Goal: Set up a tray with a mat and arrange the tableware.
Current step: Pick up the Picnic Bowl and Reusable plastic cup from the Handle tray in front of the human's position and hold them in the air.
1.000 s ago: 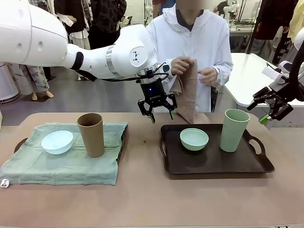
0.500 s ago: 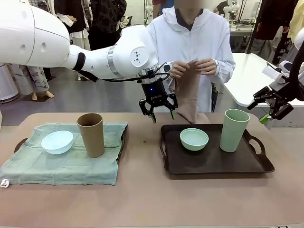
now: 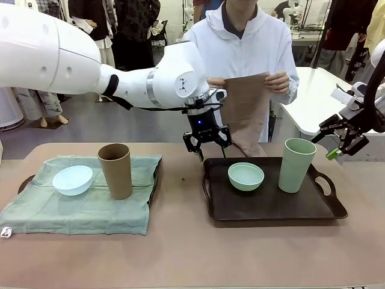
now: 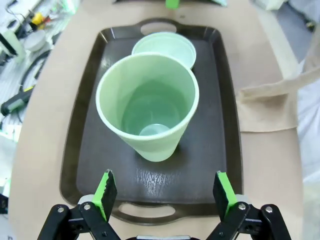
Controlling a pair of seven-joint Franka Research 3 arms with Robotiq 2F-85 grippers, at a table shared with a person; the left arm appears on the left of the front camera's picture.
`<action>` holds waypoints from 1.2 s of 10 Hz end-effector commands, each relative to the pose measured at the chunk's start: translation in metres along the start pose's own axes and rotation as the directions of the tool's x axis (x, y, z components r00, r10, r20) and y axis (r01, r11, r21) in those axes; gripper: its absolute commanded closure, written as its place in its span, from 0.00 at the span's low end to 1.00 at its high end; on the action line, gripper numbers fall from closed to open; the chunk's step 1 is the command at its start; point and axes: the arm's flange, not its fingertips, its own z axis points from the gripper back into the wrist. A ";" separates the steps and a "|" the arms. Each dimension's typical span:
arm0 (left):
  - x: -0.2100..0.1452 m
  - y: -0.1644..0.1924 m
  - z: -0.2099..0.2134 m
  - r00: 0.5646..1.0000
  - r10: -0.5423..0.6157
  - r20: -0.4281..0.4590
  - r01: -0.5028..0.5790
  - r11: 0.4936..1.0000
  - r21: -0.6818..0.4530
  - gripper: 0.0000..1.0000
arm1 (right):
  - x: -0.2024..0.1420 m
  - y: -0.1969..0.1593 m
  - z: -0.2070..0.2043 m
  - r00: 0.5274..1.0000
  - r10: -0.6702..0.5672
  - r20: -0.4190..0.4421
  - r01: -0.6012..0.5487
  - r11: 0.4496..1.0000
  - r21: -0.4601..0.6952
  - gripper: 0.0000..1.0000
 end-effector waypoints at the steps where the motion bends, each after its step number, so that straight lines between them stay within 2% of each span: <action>1: 0.002 -0.008 -0.007 0.999 -0.006 0.037 0.006 1.000 0.011 0.19 | -0.013 -0.010 0.000 0.997 -0.010 0.076 0.009 1.000 0.007 0.00; 3: 0.006 -0.015 -0.019 0.999 -0.009 0.040 0.008 1.000 0.004 0.19 | -0.021 -0.010 -0.008 0.989 0.025 0.147 -0.028 0.999 0.018 0.00; 6: 0.009 -0.023 -0.030 0.999 -0.024 0.043 0.023 1.000 0.022 0.19 | -0.020 -0.014 -0.033 0.984 0.084 0.158 -0.087 0.996 0.015 0.00; 7: 0.009 -0.025 -0.033 0.998 -0.031 0.049 0.029 0.999 0.032 0.19 | -0.019 -0.015 -0.038 0.981 0.116 0.153 -0.112 0.993 -0.037 0.00; 9: 0.008 -0.027 -0.038 0.998 -0.044 0.050 0.042 0.998 0.040 0.19 | -0.017 -0.017 -0.050 0.973 0.163 0.166 -0.153 0.986 -0.069 0.00; 12: 0.011 -0.025 -0.039 0.998 -0.033 0.054 0.031 0.999 0.040 0.19 | -0.016 -0.021 -0.068 0.975 0.139 0.171 -0.144 0.989 0.018 0.00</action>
